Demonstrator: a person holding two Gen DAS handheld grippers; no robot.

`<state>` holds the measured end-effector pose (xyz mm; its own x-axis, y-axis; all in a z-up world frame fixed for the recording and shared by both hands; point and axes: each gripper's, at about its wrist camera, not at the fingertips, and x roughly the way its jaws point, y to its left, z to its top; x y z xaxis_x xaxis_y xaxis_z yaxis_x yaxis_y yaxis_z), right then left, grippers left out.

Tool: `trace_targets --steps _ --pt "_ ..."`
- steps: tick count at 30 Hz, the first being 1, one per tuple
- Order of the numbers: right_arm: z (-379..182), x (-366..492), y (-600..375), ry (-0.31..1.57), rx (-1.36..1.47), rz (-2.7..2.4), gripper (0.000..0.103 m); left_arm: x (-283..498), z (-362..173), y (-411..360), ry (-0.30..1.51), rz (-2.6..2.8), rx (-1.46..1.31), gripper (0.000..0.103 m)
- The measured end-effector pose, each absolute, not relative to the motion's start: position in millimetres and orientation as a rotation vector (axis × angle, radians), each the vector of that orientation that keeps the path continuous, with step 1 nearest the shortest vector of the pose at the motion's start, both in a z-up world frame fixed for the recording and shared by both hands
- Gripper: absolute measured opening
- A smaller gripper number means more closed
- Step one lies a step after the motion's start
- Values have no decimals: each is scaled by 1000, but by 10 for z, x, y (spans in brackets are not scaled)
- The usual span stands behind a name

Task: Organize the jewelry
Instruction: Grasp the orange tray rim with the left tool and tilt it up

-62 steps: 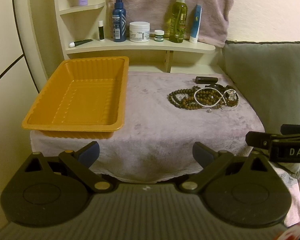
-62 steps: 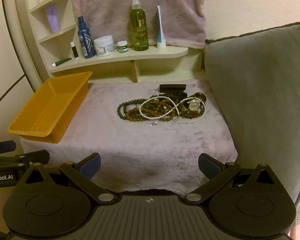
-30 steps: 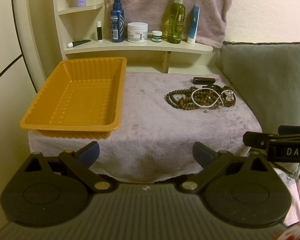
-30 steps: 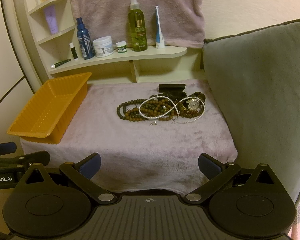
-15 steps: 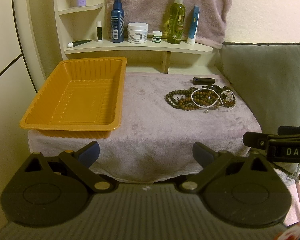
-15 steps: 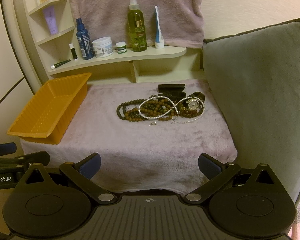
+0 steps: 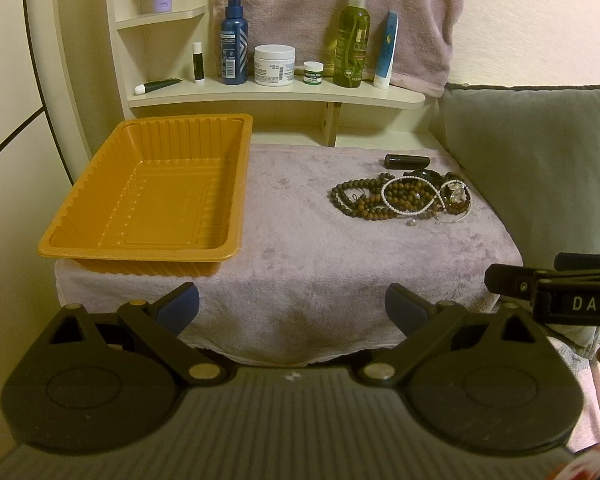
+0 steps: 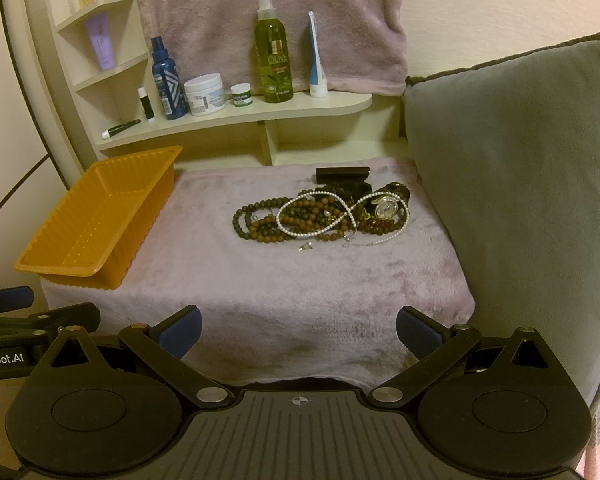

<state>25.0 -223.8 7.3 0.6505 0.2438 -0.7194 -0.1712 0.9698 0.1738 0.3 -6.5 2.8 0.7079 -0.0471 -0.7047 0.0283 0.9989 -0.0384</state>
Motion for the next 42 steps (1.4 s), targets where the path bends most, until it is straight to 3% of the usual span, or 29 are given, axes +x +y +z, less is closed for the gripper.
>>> trace_targets --steps 20,35,42 --pt "-46 377 -2230 819 100 245 103 77 -10 183 761 -5 -127 98" --pt "-161 825 -2048 791 132 268 103 287 -21 1475 539 152 -291 97" --pt "-221 999 -1864 831 69 275 103 492 -307 2050 520 213 -309 86"
